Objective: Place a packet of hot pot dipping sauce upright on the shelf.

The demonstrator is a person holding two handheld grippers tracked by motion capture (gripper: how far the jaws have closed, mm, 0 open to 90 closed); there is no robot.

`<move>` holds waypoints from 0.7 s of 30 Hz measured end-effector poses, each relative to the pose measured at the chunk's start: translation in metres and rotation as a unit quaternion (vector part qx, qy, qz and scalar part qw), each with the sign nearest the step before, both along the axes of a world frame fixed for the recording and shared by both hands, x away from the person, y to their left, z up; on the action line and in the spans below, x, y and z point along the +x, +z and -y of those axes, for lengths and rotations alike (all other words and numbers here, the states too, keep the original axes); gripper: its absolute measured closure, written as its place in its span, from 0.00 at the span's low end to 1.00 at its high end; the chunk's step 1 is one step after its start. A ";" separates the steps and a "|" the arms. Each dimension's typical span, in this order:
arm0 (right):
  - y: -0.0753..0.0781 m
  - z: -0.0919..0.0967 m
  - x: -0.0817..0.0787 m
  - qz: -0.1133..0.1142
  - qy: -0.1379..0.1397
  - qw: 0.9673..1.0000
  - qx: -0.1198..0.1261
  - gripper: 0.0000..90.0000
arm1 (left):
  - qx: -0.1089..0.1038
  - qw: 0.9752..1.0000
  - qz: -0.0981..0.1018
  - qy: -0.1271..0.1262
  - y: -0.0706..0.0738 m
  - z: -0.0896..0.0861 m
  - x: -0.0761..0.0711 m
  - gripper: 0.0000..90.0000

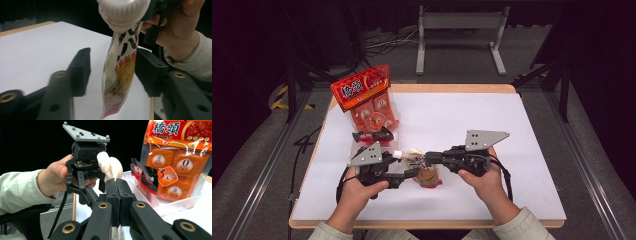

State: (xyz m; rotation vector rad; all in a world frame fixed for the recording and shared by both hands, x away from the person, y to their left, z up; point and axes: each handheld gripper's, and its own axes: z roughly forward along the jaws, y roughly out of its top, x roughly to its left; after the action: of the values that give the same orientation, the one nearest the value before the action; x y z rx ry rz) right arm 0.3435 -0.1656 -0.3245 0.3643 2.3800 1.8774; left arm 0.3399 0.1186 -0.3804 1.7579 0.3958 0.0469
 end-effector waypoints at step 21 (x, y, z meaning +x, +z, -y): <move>0.000 0.003 0.001 0.003 0.001 1.000 0.020 0.86 | 0.053 0.997 0.044 -0.026 0.016 -0.005 -0.007 0.98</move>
State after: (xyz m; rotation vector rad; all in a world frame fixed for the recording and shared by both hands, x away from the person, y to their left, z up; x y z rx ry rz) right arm 0.3443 -0.1685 -0.3248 0.3600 2.3434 1.9269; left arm 0.3332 0.1232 -0.3648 1.8633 0.2878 0.1087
